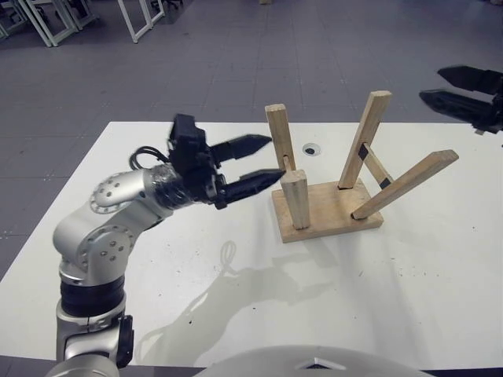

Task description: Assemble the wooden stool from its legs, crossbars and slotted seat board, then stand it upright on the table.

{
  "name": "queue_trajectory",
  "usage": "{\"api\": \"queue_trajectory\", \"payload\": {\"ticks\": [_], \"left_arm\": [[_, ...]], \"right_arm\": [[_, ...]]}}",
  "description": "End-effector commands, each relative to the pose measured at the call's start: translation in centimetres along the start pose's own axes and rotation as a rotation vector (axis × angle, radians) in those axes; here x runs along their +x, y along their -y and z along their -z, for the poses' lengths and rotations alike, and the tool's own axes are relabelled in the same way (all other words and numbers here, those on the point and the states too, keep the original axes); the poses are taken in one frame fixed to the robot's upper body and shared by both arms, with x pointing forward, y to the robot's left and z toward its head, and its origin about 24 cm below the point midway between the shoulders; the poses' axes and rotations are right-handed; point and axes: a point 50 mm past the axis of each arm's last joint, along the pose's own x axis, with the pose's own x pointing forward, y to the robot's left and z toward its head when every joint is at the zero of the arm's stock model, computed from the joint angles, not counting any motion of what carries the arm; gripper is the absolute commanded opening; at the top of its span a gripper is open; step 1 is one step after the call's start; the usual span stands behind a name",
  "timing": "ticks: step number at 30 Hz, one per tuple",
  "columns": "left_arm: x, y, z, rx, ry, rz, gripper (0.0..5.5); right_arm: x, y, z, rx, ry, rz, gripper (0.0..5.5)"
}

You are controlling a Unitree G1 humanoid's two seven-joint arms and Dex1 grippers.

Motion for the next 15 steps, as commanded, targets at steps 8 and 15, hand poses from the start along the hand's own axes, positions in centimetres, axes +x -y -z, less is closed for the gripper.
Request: {"api": "queue_trajectory", "payload": {"ticks": [8, 15], "left_arm": [[1.9, -1.4, 4.2, -0.084, -0.106, 0.004, 3.22], [1.8, -1.9, 4.5, -0.145, -0.119, 0.099, 2.25]], "right_arm": [[-4.1, 3.5, 3.1, -0.01, -0.156, -0.001, 3.62], [-5.6, 3.2, 5.5, -0.014, -0.341, -0.143, 3.67]]}}
